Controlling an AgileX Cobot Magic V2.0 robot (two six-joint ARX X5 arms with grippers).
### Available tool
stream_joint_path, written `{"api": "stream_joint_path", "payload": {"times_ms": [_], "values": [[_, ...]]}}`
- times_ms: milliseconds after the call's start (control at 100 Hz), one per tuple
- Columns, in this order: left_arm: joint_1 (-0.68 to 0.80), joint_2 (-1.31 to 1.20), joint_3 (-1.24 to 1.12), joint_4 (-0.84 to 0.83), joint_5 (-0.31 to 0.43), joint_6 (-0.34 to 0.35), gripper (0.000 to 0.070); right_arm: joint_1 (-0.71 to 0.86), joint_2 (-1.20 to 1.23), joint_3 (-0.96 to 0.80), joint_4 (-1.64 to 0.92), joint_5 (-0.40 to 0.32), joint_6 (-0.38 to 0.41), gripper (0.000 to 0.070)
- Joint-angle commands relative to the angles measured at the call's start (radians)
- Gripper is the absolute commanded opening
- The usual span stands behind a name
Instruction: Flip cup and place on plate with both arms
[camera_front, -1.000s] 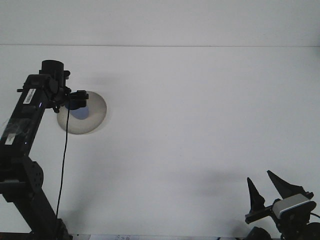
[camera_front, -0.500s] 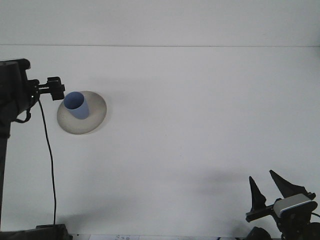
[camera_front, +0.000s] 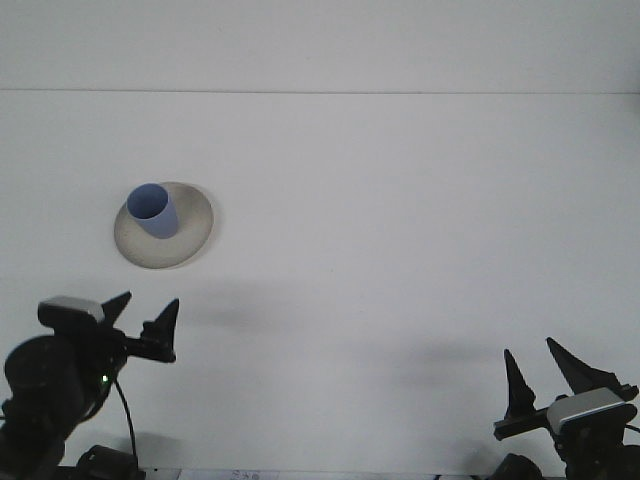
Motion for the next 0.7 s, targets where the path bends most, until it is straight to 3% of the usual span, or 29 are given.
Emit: {"api": "stream_joint_path", "payload": {"times_ms": [0,100,230,280,360,370,690], "values": [[-0.01,-0.073,-0.072,0.014,0.0,-0.07,0.0554,0.008,0.001,0.002,0.012,-0.007,-0.011,0.042],[-0.021,-0.176,-0.153,0.014,0.053,-0.086,0.0553,0.008,0.001,0.002,0.012,-0.009,-0.011,0.042],[-0.021,-0.254,-0.166,0.04,0.054,-0.099,0.051,0.008,0.001,0.002,0.012,-0.01,-0.006,0.0386],[-0.021,-0.269,-0.166,0.053,0.055,-0.098,0.0383,0.008,0.001,0.002,0.012,-0.01,0.006,0.0296],[-0.021,-0.275,-0.166,0.052,0.055,-0.098,0.0011,0.008,0.001,0.002,0.011,-0.01,0.011,0.0006],[-0.021,-0.275,-0.166,0.05,0.055,-0.099,0.0,0.008,0.001,0.002,0.01,-0.009,0.011,0.0],[-0.021,-0.275,-0.165,0.047,0.055,-0.098,0.0013,0.008,0.001,0.003,0.012,-0.006,0.011,0.0003]]}}
